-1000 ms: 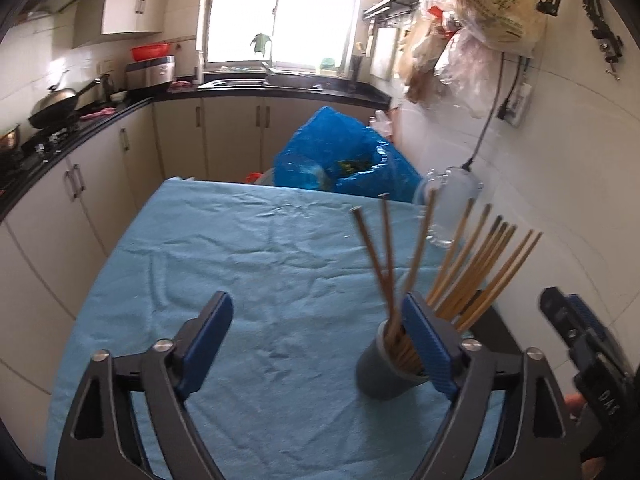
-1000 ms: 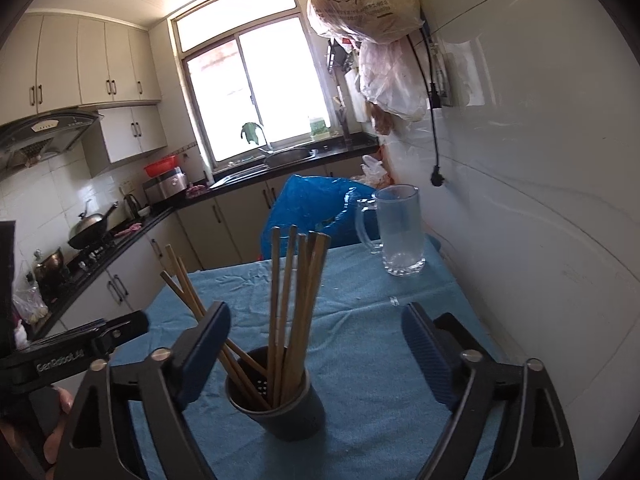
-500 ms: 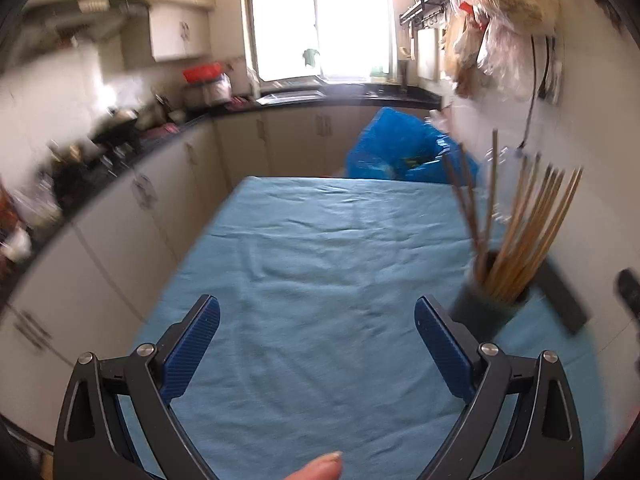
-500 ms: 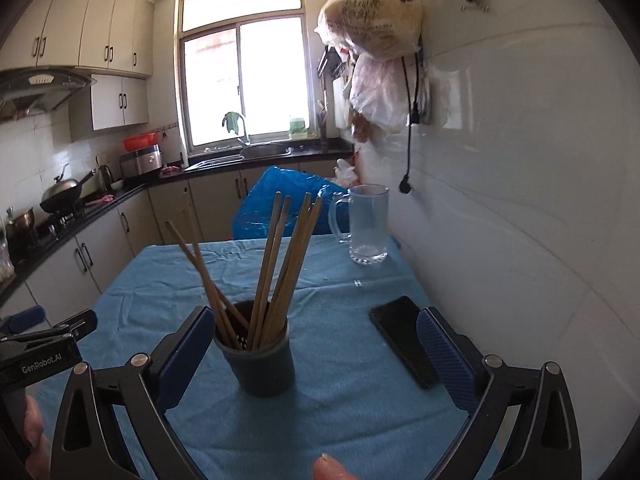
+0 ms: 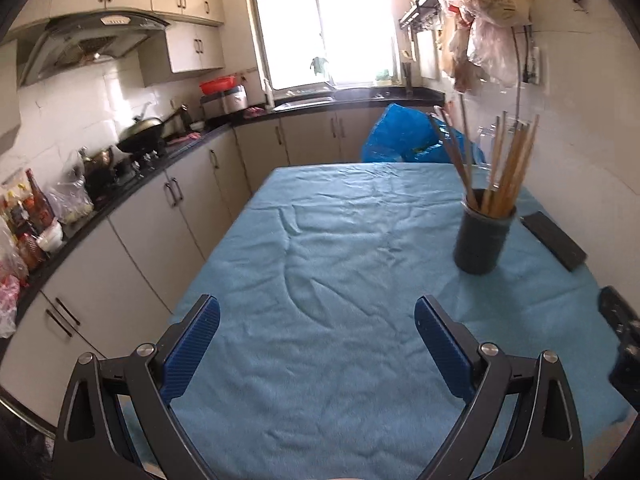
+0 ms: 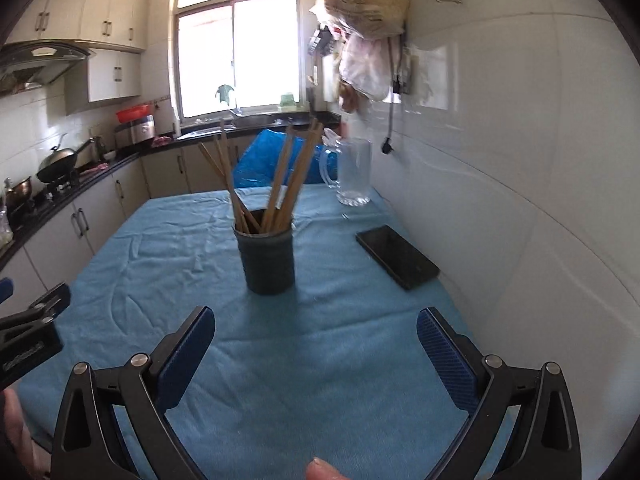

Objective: Organize utensils

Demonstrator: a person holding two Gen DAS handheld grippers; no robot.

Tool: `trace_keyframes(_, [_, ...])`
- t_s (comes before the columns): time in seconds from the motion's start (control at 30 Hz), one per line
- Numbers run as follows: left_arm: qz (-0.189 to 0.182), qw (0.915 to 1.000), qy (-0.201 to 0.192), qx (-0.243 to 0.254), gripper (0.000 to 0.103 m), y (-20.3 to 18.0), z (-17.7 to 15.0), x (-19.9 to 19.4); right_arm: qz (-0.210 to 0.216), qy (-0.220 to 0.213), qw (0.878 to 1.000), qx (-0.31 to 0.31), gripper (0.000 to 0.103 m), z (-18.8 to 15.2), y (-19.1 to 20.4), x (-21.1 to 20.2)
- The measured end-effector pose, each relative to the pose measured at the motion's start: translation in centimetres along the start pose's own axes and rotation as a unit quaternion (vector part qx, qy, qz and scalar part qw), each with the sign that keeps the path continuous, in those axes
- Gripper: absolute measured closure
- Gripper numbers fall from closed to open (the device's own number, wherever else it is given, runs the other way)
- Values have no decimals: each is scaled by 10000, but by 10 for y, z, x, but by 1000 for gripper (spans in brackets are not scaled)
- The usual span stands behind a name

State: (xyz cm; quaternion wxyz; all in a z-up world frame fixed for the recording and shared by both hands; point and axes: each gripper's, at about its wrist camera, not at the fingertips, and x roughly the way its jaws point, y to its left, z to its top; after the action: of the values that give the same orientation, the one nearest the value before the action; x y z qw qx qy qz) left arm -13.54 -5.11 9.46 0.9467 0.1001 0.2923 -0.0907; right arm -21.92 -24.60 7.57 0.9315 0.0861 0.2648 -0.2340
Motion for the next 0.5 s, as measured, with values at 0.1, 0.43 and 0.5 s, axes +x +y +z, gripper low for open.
trace_keyframes(0.1, [-68,9999,83,65,6,-5,-2,3,12,169,9999,5,0,-5,2,3])
trace_keyframes(0.43, [-134,9994,202,237,6,-15,-6,13,-83,110,9999,-64,0,-4,7,4])
trace_keyframes(0.5, [-124,9994,238,229,6,-16,-5,17,-101,130,9998,-55,0,-4,7,5])
